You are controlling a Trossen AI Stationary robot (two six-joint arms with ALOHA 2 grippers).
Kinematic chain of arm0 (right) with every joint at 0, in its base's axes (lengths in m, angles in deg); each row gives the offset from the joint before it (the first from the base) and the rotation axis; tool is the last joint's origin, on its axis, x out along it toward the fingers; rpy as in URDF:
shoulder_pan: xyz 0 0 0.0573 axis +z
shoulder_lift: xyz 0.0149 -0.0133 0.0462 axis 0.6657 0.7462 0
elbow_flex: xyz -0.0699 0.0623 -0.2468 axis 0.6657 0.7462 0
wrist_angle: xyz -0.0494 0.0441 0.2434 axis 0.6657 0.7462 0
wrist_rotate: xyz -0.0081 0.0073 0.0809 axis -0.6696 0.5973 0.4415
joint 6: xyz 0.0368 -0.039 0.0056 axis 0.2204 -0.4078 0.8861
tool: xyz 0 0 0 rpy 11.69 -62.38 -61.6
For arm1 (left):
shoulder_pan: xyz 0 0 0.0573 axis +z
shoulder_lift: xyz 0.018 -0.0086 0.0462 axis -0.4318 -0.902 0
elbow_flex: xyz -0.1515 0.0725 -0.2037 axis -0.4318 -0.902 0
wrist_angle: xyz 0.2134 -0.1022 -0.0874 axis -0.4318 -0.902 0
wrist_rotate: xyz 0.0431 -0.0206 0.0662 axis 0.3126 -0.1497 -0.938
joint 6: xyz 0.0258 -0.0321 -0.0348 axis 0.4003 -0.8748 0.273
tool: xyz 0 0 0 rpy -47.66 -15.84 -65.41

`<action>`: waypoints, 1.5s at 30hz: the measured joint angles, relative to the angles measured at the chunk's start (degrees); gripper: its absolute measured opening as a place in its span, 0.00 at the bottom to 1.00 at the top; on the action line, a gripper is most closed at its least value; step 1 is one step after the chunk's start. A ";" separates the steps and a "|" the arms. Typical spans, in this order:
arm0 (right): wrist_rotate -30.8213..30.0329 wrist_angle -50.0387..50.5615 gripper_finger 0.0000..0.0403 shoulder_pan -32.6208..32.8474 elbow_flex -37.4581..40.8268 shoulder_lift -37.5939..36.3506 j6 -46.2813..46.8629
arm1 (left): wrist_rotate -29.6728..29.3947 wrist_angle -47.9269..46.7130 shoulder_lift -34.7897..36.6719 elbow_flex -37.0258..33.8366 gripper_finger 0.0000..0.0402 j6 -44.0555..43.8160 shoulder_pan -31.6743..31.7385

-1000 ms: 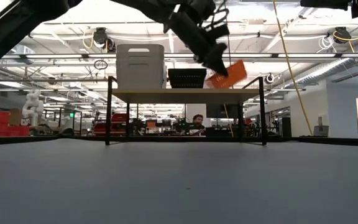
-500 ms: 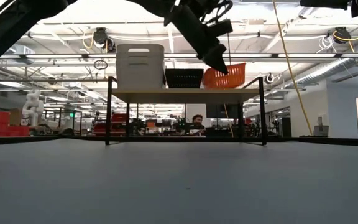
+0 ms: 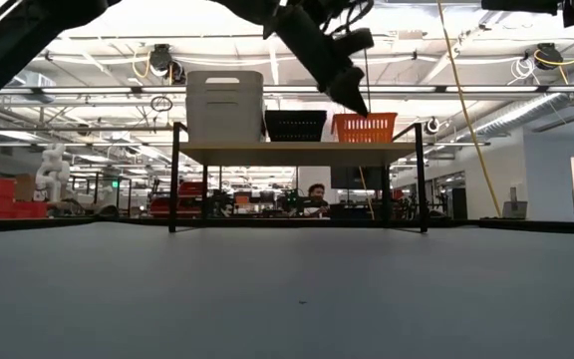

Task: Stack baskets on shelf by color
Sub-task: Stack the left orange bin on top of the other orange bin on the shelf

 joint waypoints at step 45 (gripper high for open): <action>26.77 -6.81 0.00 -14.21 -0.02 -1.20 -14.23 | -10.39 -28.33 17.73 0.04 0.44 -26.90 -13.14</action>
